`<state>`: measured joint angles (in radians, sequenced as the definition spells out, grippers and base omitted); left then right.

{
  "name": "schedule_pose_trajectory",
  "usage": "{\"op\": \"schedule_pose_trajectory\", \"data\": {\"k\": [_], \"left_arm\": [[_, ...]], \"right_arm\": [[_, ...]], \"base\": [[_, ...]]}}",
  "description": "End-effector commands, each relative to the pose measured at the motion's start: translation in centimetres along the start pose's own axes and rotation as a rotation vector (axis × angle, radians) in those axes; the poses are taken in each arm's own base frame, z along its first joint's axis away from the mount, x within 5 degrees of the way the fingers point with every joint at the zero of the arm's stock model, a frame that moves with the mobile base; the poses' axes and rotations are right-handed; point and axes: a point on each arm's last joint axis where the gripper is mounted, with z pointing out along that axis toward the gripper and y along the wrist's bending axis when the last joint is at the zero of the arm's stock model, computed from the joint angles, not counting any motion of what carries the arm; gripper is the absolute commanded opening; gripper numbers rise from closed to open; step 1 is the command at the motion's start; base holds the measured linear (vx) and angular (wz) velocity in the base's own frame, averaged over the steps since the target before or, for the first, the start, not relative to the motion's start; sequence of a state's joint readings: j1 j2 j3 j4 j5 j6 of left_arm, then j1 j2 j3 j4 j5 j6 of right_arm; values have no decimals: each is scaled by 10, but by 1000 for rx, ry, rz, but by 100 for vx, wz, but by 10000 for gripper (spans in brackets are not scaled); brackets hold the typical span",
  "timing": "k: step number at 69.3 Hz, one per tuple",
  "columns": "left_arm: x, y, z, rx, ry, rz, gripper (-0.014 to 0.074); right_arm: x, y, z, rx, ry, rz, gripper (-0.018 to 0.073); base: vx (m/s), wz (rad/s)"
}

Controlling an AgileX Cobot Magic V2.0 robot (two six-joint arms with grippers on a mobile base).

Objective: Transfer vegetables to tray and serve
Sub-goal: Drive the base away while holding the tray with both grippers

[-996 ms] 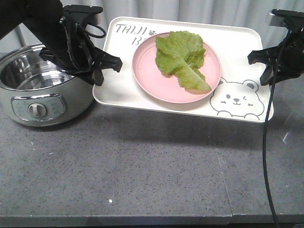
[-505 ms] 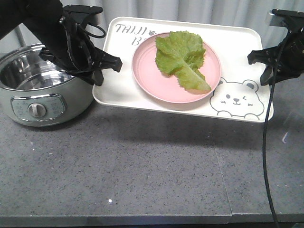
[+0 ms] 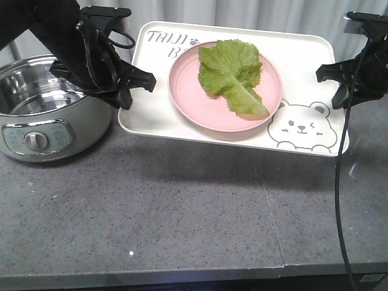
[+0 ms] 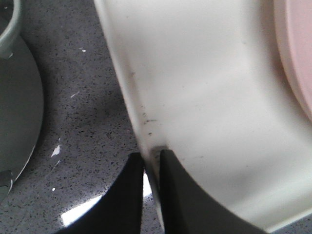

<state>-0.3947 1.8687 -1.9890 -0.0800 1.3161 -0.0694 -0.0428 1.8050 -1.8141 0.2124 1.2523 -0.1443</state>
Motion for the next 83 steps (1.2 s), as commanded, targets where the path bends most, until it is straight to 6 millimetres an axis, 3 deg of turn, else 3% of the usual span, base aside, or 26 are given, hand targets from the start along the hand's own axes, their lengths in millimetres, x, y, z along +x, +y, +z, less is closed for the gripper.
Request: {"op": "schedule_pose_trajectory", "data": {"k": [1, 83], "left_arm": [[-4, -25, -38, 143, -150, 28, -6], [-4, -25, -38, 143, -150, 28, -6]], "right_arm": [[1, 23, -32, -110, -68, -40, -6], [1, 23, -32, -110, -68, -40, -6]], "base": [[-2, -10], [-1, -26]]}}
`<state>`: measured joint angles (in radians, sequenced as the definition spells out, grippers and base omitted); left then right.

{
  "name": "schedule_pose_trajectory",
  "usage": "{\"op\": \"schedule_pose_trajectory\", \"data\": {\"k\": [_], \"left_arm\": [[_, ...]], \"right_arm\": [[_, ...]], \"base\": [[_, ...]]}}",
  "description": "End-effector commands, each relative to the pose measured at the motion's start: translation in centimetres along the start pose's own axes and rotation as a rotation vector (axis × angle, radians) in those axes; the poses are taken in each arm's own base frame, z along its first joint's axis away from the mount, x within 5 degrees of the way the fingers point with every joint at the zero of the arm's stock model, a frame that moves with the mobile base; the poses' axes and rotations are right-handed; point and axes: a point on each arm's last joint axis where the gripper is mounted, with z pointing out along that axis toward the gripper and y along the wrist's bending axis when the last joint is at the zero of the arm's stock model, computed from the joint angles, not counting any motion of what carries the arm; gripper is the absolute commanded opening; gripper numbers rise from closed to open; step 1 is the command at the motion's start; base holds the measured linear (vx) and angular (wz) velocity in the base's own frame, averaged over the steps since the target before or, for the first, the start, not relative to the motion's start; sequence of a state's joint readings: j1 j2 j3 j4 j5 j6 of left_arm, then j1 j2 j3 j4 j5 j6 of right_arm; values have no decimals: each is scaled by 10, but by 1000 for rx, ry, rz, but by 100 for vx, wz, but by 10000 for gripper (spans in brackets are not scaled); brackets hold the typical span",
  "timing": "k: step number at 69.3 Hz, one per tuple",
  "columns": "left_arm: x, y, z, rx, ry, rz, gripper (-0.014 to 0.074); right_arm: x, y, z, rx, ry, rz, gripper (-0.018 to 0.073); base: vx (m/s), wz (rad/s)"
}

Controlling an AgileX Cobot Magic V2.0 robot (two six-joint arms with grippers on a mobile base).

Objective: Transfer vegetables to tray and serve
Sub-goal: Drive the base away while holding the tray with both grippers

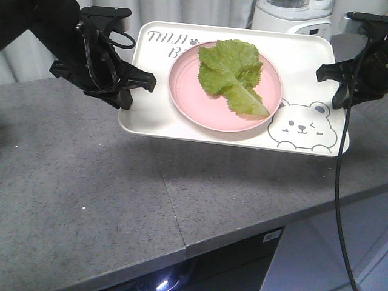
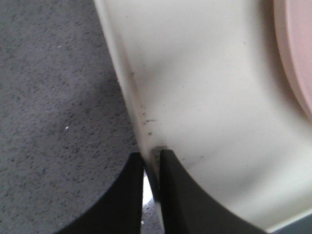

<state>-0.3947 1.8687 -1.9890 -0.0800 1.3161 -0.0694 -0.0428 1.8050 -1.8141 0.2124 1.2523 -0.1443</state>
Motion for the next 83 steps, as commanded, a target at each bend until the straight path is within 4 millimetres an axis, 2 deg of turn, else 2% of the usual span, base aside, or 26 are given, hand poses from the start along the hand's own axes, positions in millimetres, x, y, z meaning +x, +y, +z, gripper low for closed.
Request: {"op": "schedule_pose_trajectory", "data": {"k": [1, 83], "left_arm": [[-4, -25, -38, 143, -150, 28, -6], [-4, -25, -38, 144, -150, 28, -6]], "right_arm": [[1, 23, -32, -110, -68, -40, -6], [1, 23, -32, -110, -68, -40, -6]], "base": [[-1, -35], [-1, -34]]}}
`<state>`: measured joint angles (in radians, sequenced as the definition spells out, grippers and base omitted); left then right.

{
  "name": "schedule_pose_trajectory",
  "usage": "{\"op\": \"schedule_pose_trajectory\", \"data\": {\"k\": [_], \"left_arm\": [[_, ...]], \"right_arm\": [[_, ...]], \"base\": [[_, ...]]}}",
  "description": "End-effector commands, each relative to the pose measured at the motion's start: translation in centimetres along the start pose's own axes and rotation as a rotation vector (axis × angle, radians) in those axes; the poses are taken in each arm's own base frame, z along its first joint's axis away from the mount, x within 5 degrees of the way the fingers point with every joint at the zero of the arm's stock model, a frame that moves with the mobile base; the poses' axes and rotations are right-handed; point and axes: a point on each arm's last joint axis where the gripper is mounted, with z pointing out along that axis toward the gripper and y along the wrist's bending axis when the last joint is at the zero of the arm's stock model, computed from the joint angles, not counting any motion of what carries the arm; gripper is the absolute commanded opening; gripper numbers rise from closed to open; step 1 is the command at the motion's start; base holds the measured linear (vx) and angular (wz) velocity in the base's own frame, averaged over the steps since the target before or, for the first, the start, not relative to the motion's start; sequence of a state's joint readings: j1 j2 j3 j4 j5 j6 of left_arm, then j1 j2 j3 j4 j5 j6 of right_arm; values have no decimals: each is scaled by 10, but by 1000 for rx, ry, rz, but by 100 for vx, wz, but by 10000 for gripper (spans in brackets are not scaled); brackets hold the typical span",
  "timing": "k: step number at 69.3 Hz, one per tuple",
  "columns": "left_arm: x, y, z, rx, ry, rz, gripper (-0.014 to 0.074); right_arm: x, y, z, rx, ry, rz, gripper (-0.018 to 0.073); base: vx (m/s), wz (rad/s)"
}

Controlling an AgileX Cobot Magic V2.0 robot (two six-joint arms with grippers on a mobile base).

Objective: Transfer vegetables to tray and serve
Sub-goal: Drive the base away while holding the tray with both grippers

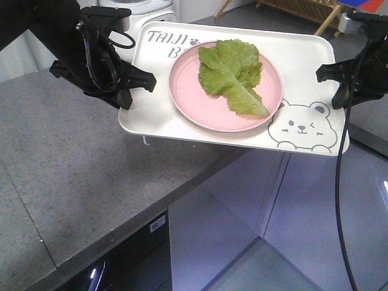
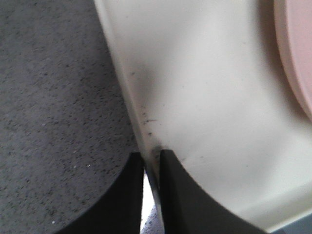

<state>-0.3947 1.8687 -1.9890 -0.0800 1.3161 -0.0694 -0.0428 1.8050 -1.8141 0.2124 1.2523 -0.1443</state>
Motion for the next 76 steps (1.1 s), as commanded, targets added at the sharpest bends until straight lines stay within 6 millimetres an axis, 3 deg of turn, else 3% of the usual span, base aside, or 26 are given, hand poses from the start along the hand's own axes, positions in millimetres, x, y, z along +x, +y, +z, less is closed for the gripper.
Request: {"op": "schedule_pose_trajectory", "data": {"k": [1, 76], "left_arm": [[-4, -25, -38, 144, -150, 28, -6], [-4, -25, -38, 144, -150, 28, -6]], "right_arm": [[1, 23, -32, -110, -68, -40, -6], [1, 23, -32, -110, -68, -40, -6]], "base": [[-1, -35], [-2, -35]]}}
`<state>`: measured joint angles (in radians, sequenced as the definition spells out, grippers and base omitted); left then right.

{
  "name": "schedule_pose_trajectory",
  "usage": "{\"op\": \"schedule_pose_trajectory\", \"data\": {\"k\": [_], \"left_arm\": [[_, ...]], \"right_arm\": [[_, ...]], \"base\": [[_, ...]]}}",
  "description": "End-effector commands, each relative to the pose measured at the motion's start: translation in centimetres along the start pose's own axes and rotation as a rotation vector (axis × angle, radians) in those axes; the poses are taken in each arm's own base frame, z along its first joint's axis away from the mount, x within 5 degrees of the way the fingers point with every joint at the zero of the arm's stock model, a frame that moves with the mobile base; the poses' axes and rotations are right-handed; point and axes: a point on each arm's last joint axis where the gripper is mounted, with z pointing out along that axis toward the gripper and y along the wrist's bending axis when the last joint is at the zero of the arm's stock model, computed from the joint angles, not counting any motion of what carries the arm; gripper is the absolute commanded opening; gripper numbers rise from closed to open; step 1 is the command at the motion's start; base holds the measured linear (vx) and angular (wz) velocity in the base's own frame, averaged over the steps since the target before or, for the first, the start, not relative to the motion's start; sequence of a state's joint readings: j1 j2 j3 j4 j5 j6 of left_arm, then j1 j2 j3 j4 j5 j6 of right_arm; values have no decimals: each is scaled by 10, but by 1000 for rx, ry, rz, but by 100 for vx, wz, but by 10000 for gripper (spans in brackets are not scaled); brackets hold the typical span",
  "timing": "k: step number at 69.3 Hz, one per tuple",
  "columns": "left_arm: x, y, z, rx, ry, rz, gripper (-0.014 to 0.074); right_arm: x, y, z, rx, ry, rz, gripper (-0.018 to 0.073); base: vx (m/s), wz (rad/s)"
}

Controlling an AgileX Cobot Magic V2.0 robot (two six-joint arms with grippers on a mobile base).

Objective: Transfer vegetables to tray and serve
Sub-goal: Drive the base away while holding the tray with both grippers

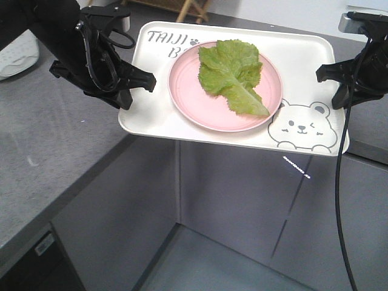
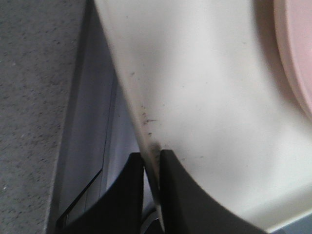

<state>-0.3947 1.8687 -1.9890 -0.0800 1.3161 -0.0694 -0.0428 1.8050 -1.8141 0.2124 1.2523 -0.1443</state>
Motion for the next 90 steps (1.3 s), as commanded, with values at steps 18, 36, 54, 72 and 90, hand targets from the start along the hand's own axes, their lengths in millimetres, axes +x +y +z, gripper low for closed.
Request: {"op": "schedule_pose_trajectory", "data": {"k": [18, 36, 54, 72, 90], "left_arm": [[-4, -25, -38, 144, -150, 28, -6], [-4, -25, -38, 144, -150, 28, -6], [-4, -25, -38, 144, -150, 28, -6], [-4, -25, -38, 144, -150, 28, -6], [-4, -25, -38, 144, -150, 28, -6]], "right_arm": [[1, 23, -32, -110, -68, -40, -6], [1, 23, -32, -110, -68, -40, -6], [1, 23, -32, -110, -68, -40, -6], [1, 23, -32, -110, -68, -40, -6], [1, 23, -32, -110, -68, -40, -6]], "base": [[-2, -37], [-2, -35], [-3, -29], [-3, -22], [-3, -21]]}}
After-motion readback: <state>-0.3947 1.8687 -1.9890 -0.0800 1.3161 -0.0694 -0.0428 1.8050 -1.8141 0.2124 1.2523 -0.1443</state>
